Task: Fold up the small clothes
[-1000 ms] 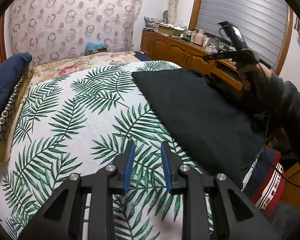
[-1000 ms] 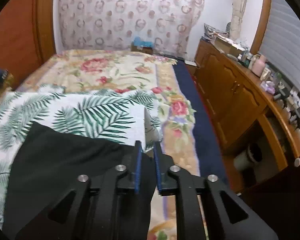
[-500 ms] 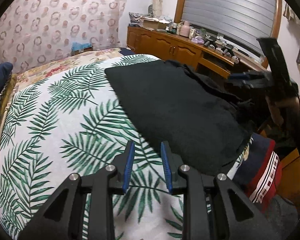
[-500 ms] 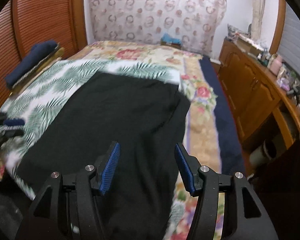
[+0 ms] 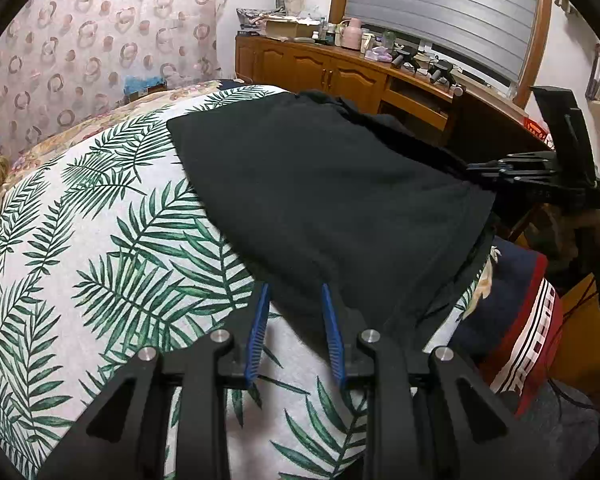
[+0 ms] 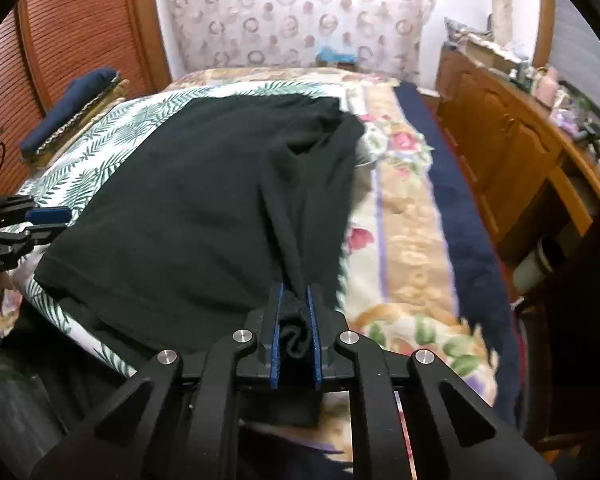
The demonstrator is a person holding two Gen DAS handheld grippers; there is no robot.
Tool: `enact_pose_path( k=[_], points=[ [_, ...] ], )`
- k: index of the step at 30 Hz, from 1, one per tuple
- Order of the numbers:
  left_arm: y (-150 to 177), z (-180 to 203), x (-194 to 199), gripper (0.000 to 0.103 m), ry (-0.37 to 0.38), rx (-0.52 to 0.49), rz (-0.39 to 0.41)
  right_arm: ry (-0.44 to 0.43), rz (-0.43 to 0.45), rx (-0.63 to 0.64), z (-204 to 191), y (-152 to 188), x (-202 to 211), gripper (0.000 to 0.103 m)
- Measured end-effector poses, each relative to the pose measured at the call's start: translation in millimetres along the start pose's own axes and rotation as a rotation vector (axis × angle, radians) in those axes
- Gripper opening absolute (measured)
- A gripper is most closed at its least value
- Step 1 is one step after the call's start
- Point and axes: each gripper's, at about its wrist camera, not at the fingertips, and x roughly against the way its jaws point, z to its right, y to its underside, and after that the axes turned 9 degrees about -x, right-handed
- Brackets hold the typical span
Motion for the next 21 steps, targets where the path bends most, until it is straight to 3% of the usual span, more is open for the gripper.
enact_pose_path(
  k=[7,10,14,21],
  points=[
    [4.0,6.4,13.2,0.025,0.01,-0.007,0.012,0.035,-0.02,-0.014,-4.6,14.6,0.2,0.007],
    [4.7,8.3,12.5,0.026,0.017,-0.01,0.004,0.044,0.0,-0.025,-5.1,11.7,2.9,0.016],
    [6.9,11.3,9.1,0.026,0.022,-0.008,-0.006,0.065,0.039,-0.029,-5.4,6.4,10.2,0.049],
    [13.3,15.6,-1.8,0.027,0.042,0.0,-0.046,0.036,0.08,-0.003,-18.7,2.6,17.0,0.055]
  ],
)
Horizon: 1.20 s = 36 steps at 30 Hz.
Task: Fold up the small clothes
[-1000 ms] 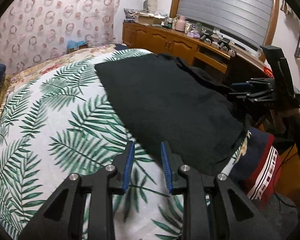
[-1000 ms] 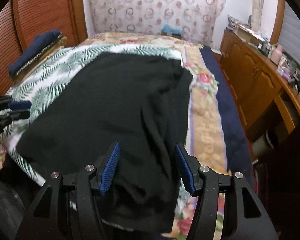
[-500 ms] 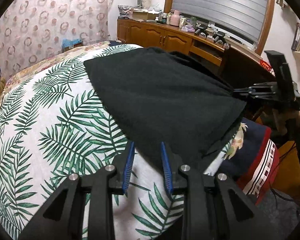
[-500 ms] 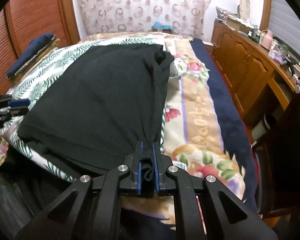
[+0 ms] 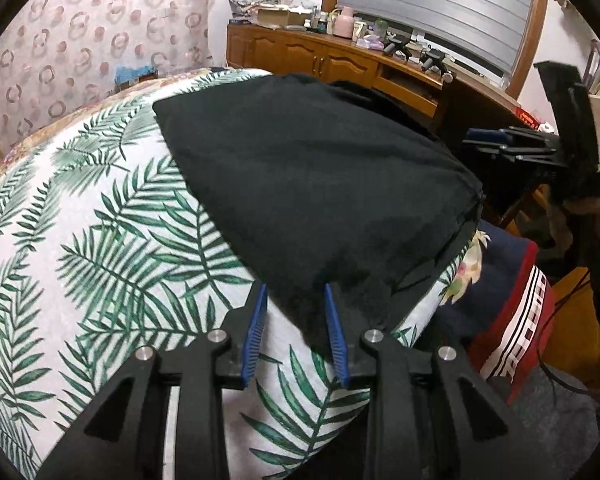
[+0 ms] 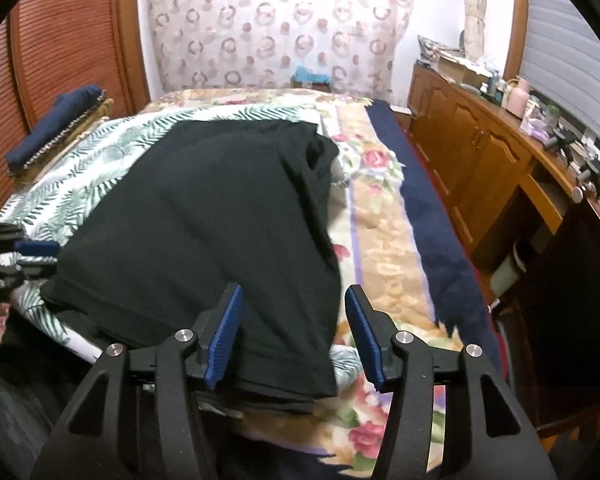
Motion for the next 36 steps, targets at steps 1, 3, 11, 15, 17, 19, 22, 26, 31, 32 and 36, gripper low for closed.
enact_pose_path(
  k=[1,3,11,15,17,19,22,26,31,32,36],
  points=[
    [1.4,0.1,-1.9,0.027,0.009,0.005,-0.007,-0.01,0.001,0.007,-3.9,0.1,-0.5,0.055],
    [3.0,0.2,-4.8,0.027,0.021,0.012,-0.017,-0.035,0.0,0.023,-11.2,0.7,-1.8,0.056],
    [4.8,-2.8,-4.4,0.027,0.054,0.061,-0.005,-0.134,-0.054,0.085,-40.1,8.8,-20.7,0.06],
    [1.9,-4.0,-2.8,0.012,0.135,0.063,0.008,-0.175,-0.081,0.118,-48.6,16.3,-27.0,0.062],
    [-3.0,-2.8,1.7,0.003,0.142,0.055,0.025,-0.195,-0.09,0.132,-51.5,18.8,-27.6,0.066],
    [-11.7,-3.3,11.4,0.001,0.152,0.05,0.06,-0.212,-0.098,0.144,-54.4,21.0,-27.3,0.068],
    [-29.4,-3.8,28.5,0.001,0.149,0.04,0.121,-0.245,-0.108,0.152,-57.2,23.5,-25.6,0.07],
    [-50.7,-6.5,41.5,0.001,0.14,0.029,0.177,-0.276,-0.121,0.17,-61.8,25.6,-22.9,0.07],
    [-73.8,-14.2,45.4,0.001,0.125,0.018,0.216,-0.252,-0.141,0.205,-62.0,27.5,-27.0,0.07],
    [-76.9,-17.6,44.7,0.001,0.124,0.021,0.219,-0.23,-0.146,0.215,-60.3,28.0,-28.9,0.07],
    [-81.9,-23.3,41.5,0.001,0.118,0.033,0.227,-0.205,-0.15,0.225,-51.2,27.9,-30.0,0.07]
  ],
)
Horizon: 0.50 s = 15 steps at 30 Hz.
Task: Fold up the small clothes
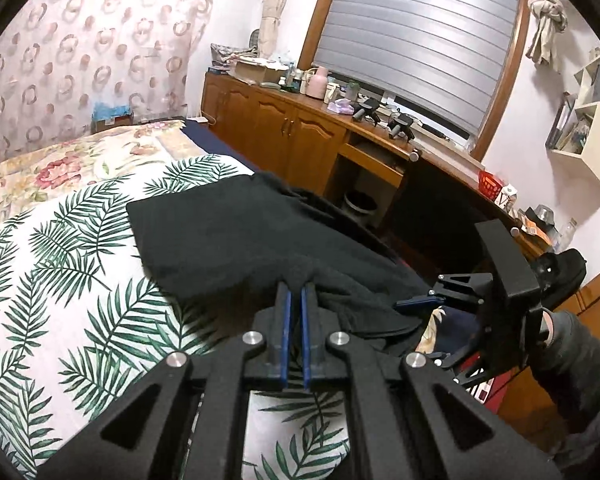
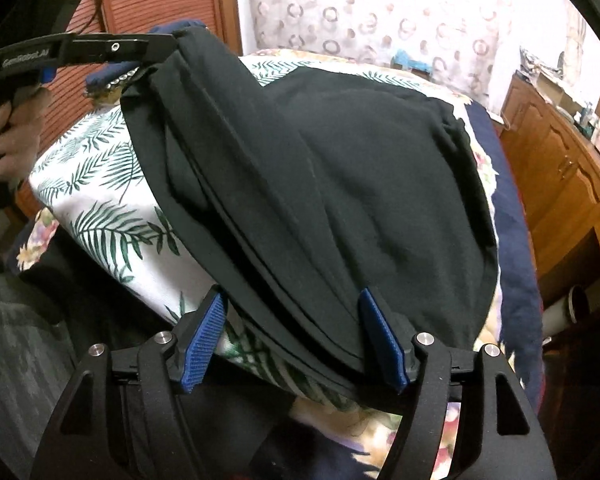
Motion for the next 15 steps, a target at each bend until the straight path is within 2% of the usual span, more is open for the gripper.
enact_pose_path(
  k=[6,10,14,15],
  points=[
    [2.0,-3.6,3.1,0.001,-0.011,0.014,0.01,0.099,-0.009,0.006,18.9,2.0,1.1,0.07],
    [5.9,-3.3,6.7,0.001,-0.017,0.019,0.008,0.115,-0.027,0.045,25.3,2.8,0.8,0.048],
    [7.8,-1.1,12.0,0.001,-0.022,0.013,0.018,0.111,-0.006,0.07,31.5,-4.7,9.1,0.013],
    [6.8,-0.9,13.3,0.001,-0.028,0.007,0.02,0.117,0.014,0.078,31.6,-9.0,12.8,0.012]
  ],
)
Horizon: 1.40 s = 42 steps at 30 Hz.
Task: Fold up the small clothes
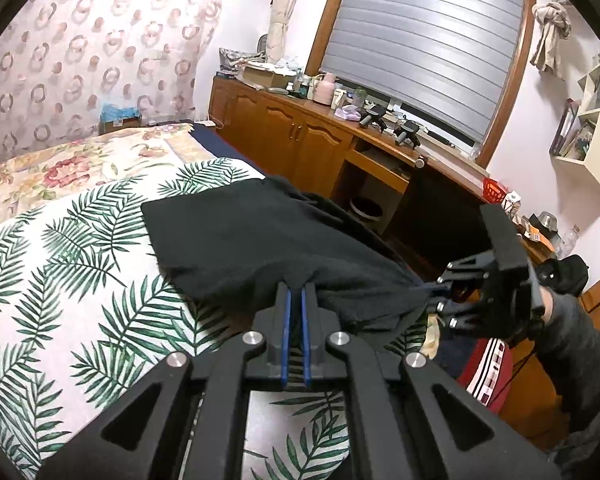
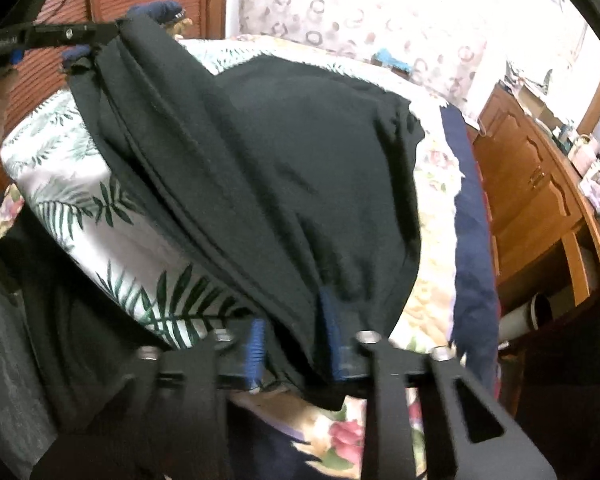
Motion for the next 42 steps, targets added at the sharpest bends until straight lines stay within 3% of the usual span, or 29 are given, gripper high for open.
enact_pose_path(
  k=[7,12,22,29,33,39,42],
  points=[
    [-24.5,-23.8,-5.9,0.001,-0.044,-0.017,0.033,0.054,0.182,-0.042,23.9,-62.6,27.1,0.008],
    [-37.7,-51.8,-25.7,0.001,-0.097,0.001,0.015,0.035,0.241,-0.05,37.3,-107.7,11.3,0.008],
    [-47.6,-105.1,-64.4,0.002,-0.131,0.076,-0.044,-0.036,0.232,-0.043,59.7,-169.4,-55.7,0.008],
    [-48.0,-122.7,-83.0,0.007,-0.12,0.075,-0.079,-0.074,0.2,-0.054,69.5,-177.2,-89.1,0.008],
    [-47.8,-128.9,-86.4,0.013,-0.18,0.052,-0.092,-0.074,0.172,-0.065,71.6,-182.2,-104.9,0.008],
    [-46.1,-140.7,-83.7,0.019,-0.2,0.047,-0.094,-0.056,0.119,-0.104,77.6,-187.9,-126.5,0.008],
    [-44.9,-145.6,-87.0,0.02,-0.2,0.051,-0.103,-0.029,0.12,-0.126,78.8,-194.5,-126.9,0.021]
  ],
)
